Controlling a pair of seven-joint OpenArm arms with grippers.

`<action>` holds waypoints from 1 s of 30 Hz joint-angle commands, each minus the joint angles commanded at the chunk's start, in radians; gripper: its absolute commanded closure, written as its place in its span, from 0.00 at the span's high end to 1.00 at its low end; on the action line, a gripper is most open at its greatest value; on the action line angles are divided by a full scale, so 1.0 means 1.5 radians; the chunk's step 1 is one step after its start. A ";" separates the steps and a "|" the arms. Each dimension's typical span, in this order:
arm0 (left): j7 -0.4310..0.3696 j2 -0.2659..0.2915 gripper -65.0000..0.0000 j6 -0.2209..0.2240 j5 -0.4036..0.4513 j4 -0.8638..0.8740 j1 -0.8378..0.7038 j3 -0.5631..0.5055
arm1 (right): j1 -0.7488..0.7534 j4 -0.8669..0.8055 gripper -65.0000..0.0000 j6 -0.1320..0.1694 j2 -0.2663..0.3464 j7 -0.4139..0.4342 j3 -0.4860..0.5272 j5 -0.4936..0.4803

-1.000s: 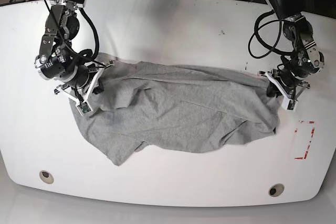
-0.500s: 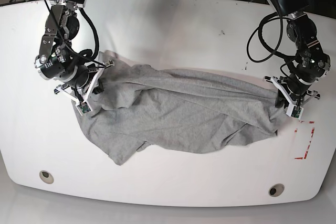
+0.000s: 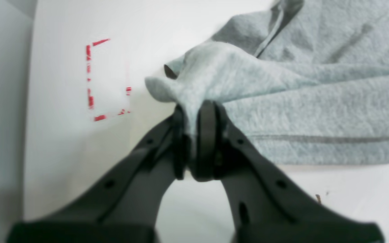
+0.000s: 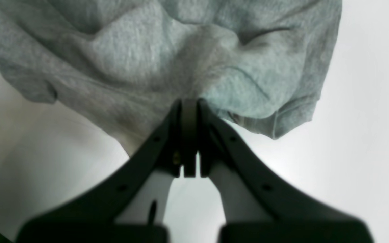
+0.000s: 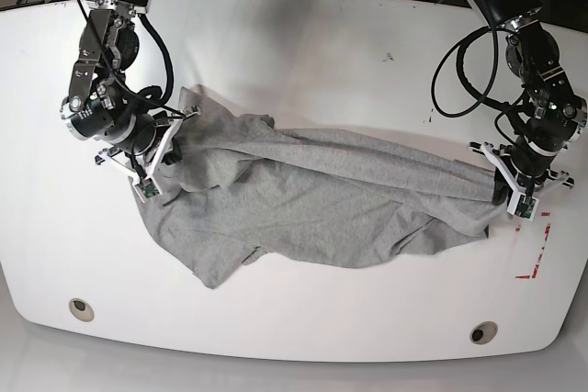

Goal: Layout the t-shirt on the table in an organized manner, then fold the t-shirt properly
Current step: 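Lift the shirt with both grippers and stretch it between them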

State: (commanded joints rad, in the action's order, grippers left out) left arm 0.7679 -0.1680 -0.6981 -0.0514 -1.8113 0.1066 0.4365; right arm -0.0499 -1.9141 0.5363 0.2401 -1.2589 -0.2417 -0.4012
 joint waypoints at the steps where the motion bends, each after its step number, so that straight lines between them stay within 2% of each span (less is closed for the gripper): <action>1: 0.008 -0.001 0.06 0.000 0.000 -0.007 0.000 -0.007 | 0.000 0.000 0.00 0.000 0.000 0.000 0.000 0.000; 12: 0.070 -0.002 0.06 0.000 0.000 -0.041 0.066 -0.013 | -0.027 0.000 0.00 0.000 0.006 0.000 -0.002 0.001; 16: 0.075 -0.018 0.06 0.000 0.001 -0.039 0.107 -0.015 | -0.047 0.001 0.00 0.000 0.008 0.000 -0.002 0.002; 21: 0.095 -0.030 0.06 0.000 0.001 -0.036 0.169 -0.046 | -0.091 0.015 0.00 0.000 0.031 -0.001 -0.003 0.001; 30: 0.144 -0.028 0.06 0.000 0.002 -0.021 0.287 -0.051 | -0.206 0.070 0.00 0.000 0.054 -0.001 -0.003 0.000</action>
State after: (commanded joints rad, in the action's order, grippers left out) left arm 0.9843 -0.2094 -0.6981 -0.0483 -1.8435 0.5378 0.3598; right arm -0.3583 -1.8098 0.5363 0.3214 -1.2605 -0.2463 -0.4012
